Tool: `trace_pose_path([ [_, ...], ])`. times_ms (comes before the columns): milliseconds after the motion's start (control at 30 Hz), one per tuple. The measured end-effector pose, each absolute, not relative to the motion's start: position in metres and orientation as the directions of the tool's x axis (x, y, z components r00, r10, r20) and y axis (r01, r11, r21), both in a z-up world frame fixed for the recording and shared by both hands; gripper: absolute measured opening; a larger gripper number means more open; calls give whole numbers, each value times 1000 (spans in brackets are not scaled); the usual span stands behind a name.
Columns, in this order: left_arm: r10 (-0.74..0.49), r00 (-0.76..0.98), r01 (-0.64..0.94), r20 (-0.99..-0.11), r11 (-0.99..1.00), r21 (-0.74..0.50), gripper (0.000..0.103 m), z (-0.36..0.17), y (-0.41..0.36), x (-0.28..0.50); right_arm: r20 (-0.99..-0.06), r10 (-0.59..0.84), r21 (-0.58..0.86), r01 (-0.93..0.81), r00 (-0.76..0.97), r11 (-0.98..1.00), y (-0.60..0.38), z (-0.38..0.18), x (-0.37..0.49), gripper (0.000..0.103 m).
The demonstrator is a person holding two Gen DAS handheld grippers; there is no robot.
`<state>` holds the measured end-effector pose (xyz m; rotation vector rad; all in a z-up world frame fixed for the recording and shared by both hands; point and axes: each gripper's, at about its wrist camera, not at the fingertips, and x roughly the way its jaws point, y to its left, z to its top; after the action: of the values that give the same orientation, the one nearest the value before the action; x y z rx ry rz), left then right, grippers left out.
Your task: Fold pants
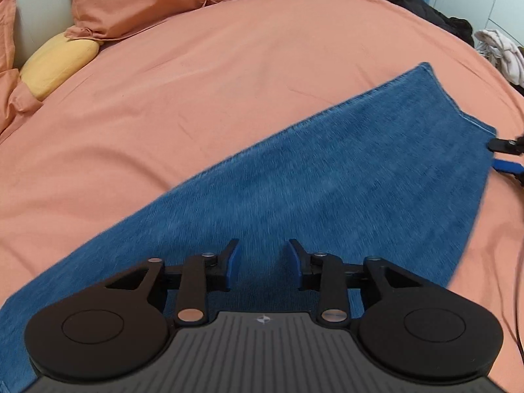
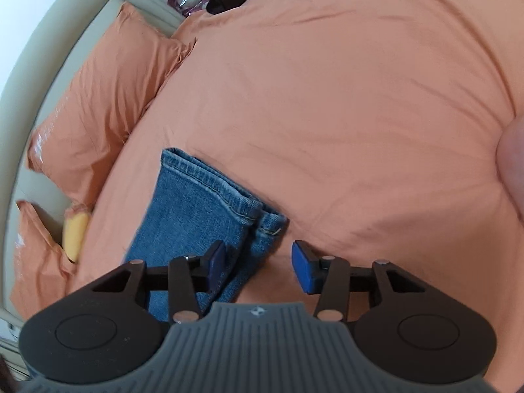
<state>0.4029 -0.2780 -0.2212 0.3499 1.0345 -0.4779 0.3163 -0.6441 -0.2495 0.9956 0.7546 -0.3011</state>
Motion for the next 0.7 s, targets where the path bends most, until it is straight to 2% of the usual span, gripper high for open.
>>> trace_pose_path([
  [67,-189,431,523,-883,849,74,32,-227,-286,416,-674,130,679,541,727,496,-646,-254,316,43],
  [200,-176,426,508,-887,858,73,31,-238,-293,443,-658,165,710,532,734,462,-646,-261,320,42],
  [367,-185,421,497,-888,866,55,28,-246,-302,466,-623,183,754,521,760,401,-650,-273,323,29],
  [533,-181,435,493,-882,868,65,28,-246,-304,466,-602,185,775,512,777,371,-653,-285,325,8],
  [700,-182,422,513,-888,855,69,28,-228,-302,443,-606,177,764,506,775,400,-650,-279,325,6],
])
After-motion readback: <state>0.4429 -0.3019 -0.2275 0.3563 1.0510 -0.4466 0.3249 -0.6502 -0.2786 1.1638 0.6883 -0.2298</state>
